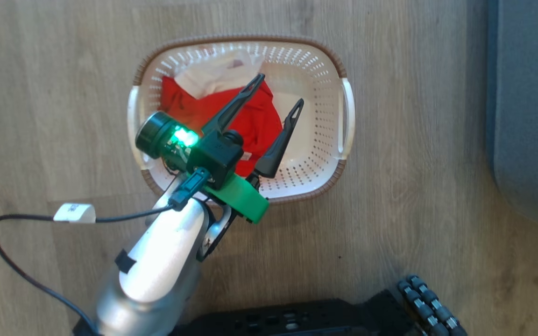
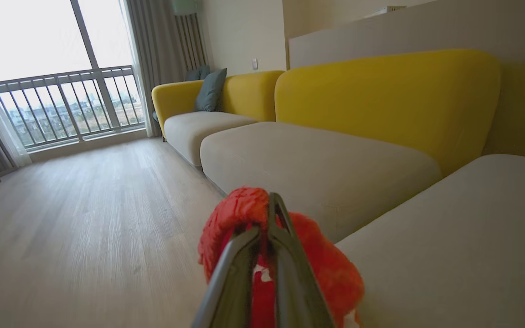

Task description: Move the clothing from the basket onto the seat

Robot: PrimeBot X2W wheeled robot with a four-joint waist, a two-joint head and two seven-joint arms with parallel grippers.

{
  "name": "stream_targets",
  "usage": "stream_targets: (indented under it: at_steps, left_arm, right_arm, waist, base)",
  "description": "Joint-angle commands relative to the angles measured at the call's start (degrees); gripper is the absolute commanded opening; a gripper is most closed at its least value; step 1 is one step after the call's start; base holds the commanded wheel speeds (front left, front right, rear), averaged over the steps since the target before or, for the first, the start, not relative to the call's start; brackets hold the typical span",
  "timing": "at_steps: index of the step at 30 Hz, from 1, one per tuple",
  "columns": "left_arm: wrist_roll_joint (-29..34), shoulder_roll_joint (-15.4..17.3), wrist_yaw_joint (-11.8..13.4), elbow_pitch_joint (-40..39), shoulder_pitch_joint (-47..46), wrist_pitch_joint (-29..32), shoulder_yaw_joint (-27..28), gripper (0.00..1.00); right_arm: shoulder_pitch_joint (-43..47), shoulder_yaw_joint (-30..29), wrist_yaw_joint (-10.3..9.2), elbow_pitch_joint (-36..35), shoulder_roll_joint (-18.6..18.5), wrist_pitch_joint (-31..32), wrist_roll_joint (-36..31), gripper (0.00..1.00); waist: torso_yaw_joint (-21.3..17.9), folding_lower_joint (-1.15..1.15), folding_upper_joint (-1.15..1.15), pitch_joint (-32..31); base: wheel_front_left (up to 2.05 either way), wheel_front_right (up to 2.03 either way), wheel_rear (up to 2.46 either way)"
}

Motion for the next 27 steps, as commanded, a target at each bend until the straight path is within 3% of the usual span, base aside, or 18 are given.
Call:
stream_targets:
  at_steps: [1, 7, 12, 13, 14, 15, 16, 17, 18, 27]
  left_arm:
    - [0.93, 0.55, -0.17, -1.83, -0.83, -0.29, 1.57, 1.00]
    - [1.37, 1.31, -0.16, -0.84, -1.17, -0.29, 2.51, 1.00]
    - [1.19, 1.76, -0.22, -0.10, -0.81, -0.29, 3.17, 1.00]
    - [1.16, 1.77, -0.26, 0.03, -0.76, -0.29, 3.21, 1.00]
    - [1.16, 1.77, -0.26, 0.03, -0.76, -0.29, 3.21, 1.00]
    - [1.09, 1.76, -0.30, 0.13, -0.70, -0.29, 3.26, 1.00]
    - [1.01, 1.72, -0.32, 0.26, -0.61, -0.29, 3.29, 1.00]
    - [0.90, 1.63, -0.37, 0.37, -0.54, -0.29, 3.26, 1.00]
    - [0.79, 1.54, -0.39, 0.50, -0.45, -0.29, 3.24, 1.00]
    - [-0.70, 0.73, -0.62, 1.63, 0.58, -0.29, 3.67, 1.00]
  right_arm:
    - [3.99, -1.40, -0.01, 0.21, 0.71, -1.99, -0.32, 0.00]
    - [12.51, -1.94, -0.01, 5.04, 5.25, -5.73, 1.77, 0.00]
    - [17.80, 0.07, -0.01, 6.17, 6.58, -7.32, 3.05, 0.00]
    - [18.57, 0.54, -0.01, 6.26, 6.57, -7.55, 3.10, 0.10]
    - [18.57, 0.54, -0.01, 6.26, 6.57, -7.55, 3.10, 0.10]
    - [19.35, 1.10, -0.01, 6.40, 6.55, -7.75, 3.01, 0.33]
    - [20.13, 1.83, -0.01, 6.50, 6.53, -7.90, 2.80, 0.48]
    - [20.87, 2.47, -0.01, 6.58, 6.49, -8.05, 2.67, 0.87]
    - [21.60, 3.25, -0.01, 6.62, 6.45, -8.17, 2.46, 1.00]
    - [28.55, 9.78, -0.01, 5.33, 6.57, -9.07, -0.41, 1.00]
  waist:
    - [-1.71, -0.02, 0.00, 1.09]
    - [-4.32, -0.02, 0.00, -0.34]
    - [-5.80, -0.02, 0.00, -2.37]
    - [-6.00, -0.02, 0.00, -2.71]
    - [-6.00, -0.02, 0.00, -2.71]
    - [-6.21, -0.02, 0.00, -3.06]
    - [-6.36, -0.02, 0.00, -3.42]
    - [-6.44, -0.02, 0.00, -3.79]
    - [-6.53, -0.02, 0.00, -4.11]
    - [-6.45, -0.02, 0.00, -7.62]
  base:
    - [0.00, 0.00, 0.00]
    - [0.00, 0.00, 0.00]
    - [0.00, 0.00, 0.00]
    - [0.00, 0.00, 0.00]
    - [0.00, 0.00, 0.00]
    - [0.00, 0.00, 0.00]
    - [0.00, 0.00, 0.00]
    - [0.00, 0.00, 0.00]
    - [0.00, 0.00, 0.00]
    - [0.00, 0.00, 0.00]
